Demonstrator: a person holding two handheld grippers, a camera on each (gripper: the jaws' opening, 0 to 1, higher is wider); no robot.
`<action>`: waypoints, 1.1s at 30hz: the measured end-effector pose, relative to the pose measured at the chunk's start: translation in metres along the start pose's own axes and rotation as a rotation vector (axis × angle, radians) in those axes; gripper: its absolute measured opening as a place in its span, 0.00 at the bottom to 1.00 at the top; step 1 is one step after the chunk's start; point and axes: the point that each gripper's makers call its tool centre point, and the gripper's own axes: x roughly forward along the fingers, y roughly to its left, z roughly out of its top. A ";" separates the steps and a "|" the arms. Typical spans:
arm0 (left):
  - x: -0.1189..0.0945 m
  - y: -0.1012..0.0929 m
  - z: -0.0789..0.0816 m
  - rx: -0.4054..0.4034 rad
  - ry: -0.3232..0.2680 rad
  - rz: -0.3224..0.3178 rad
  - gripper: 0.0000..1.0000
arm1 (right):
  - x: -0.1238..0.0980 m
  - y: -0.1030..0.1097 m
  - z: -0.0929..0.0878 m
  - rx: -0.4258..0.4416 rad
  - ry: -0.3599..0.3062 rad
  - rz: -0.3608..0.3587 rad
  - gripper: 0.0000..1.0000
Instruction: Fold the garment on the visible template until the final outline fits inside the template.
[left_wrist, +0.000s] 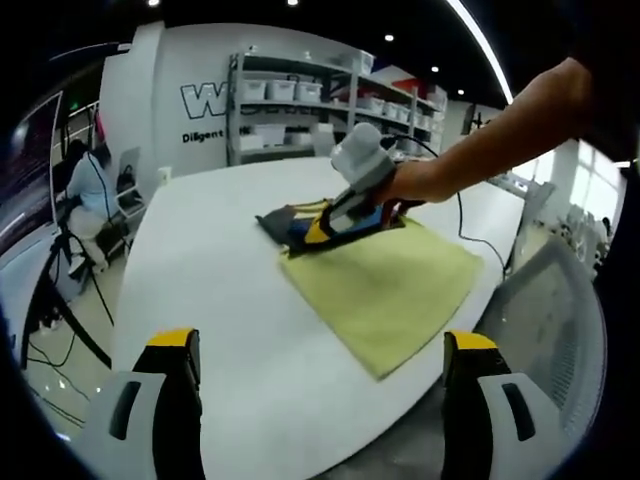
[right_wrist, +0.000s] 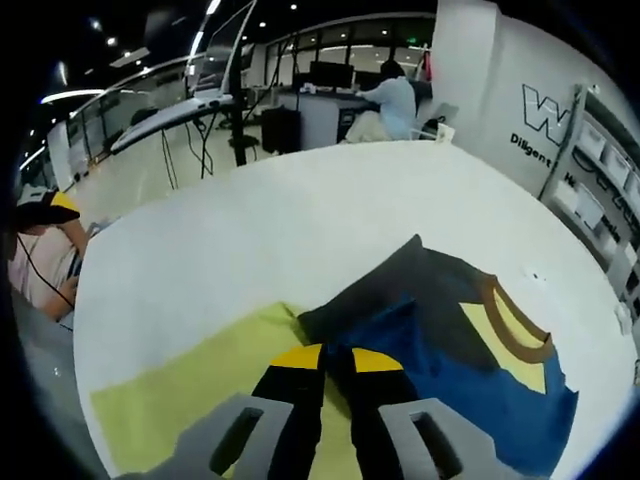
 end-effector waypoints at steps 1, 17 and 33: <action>0.000 0.000 0.000 -0.001 0.000 0.001 0.98 | 0.001 0.000 0.000 0.000 0.003 -0.003 0.00; -0.003 0.008 0.002 -0.012 -0.005 0.005 0.98 | 0.008 0.010 0.004 -0.174 0.006 -0.022 0.00; 0.003 0.009 0.004 -0.026 -0.014 -0.007 0.97 | 0.006 0.023 0.009 -0.286 -0.026 0.035 0.12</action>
